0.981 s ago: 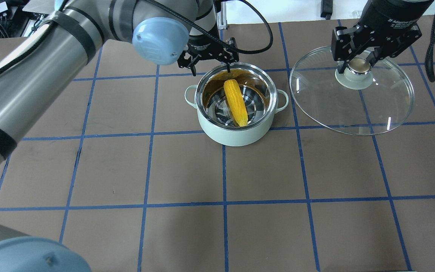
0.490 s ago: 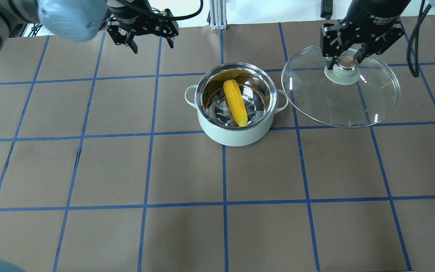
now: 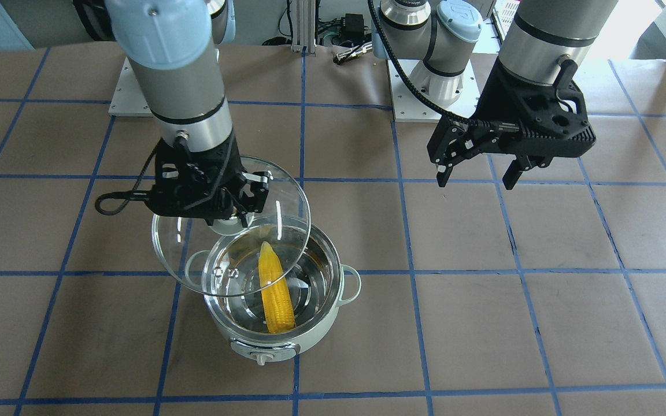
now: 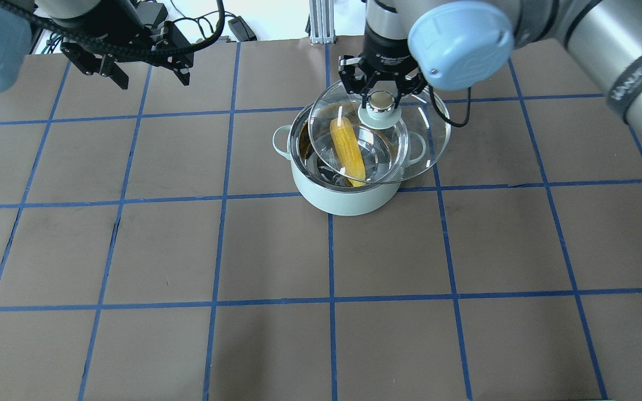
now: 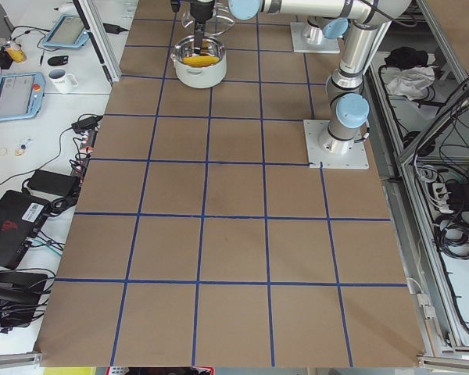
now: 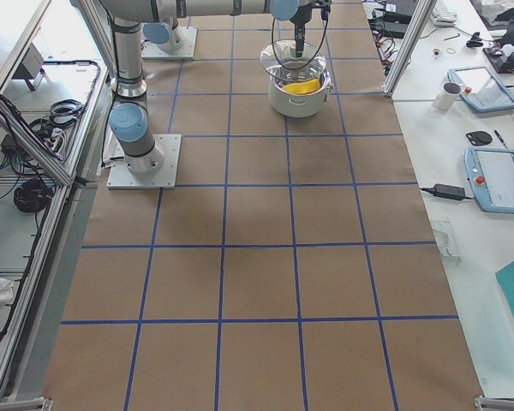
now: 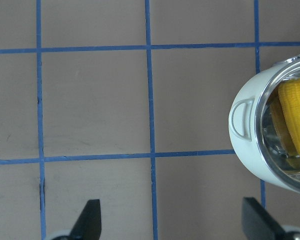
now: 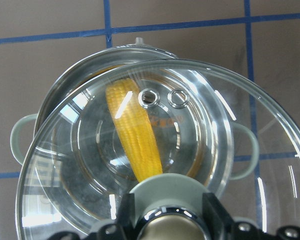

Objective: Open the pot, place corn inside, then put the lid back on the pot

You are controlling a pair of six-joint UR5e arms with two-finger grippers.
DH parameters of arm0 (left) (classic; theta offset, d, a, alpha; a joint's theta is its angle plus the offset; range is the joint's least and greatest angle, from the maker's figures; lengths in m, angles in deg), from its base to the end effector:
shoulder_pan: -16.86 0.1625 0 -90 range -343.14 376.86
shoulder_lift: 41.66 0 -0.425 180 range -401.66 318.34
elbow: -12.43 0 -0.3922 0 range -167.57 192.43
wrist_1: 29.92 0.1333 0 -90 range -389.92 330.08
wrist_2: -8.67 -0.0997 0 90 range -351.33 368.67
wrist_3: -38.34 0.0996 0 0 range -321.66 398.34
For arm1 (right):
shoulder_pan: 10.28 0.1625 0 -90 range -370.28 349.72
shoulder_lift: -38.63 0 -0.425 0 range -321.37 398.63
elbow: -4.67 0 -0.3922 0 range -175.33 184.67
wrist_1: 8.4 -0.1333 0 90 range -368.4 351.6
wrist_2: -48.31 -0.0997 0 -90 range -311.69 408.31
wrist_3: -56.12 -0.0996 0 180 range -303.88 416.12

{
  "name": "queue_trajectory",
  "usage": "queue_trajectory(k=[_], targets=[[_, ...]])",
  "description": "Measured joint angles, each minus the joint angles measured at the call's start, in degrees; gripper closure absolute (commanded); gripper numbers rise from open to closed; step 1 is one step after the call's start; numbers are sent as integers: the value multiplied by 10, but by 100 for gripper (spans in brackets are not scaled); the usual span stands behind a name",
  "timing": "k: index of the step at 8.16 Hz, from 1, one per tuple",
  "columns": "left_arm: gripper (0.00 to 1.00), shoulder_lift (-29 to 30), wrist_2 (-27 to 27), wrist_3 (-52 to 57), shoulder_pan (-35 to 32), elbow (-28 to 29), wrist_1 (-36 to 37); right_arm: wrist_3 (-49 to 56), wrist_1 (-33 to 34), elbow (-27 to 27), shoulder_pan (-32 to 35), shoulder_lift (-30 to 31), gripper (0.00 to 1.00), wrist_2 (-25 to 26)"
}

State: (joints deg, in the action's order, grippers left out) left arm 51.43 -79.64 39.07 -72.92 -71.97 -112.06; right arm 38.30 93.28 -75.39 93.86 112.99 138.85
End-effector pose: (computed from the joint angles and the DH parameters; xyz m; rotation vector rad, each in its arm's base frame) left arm -0.1342 -0.5312 0.5241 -0.0180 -3.1009 0.2818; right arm 0.2784 -0.5634 0.4441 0.1009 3.1162 -0.1606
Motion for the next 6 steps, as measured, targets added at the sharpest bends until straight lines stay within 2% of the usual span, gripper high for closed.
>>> queue_trajectory(k=[3, 6], targets=[[0, -47, -6, 45, 4, -35, -4, -30, 69, -4, 32, -52, 69, 5], [0, -53, -25, 55, 4, -38, -8, -30, 105, -14, 33, -76, 69, 5]])
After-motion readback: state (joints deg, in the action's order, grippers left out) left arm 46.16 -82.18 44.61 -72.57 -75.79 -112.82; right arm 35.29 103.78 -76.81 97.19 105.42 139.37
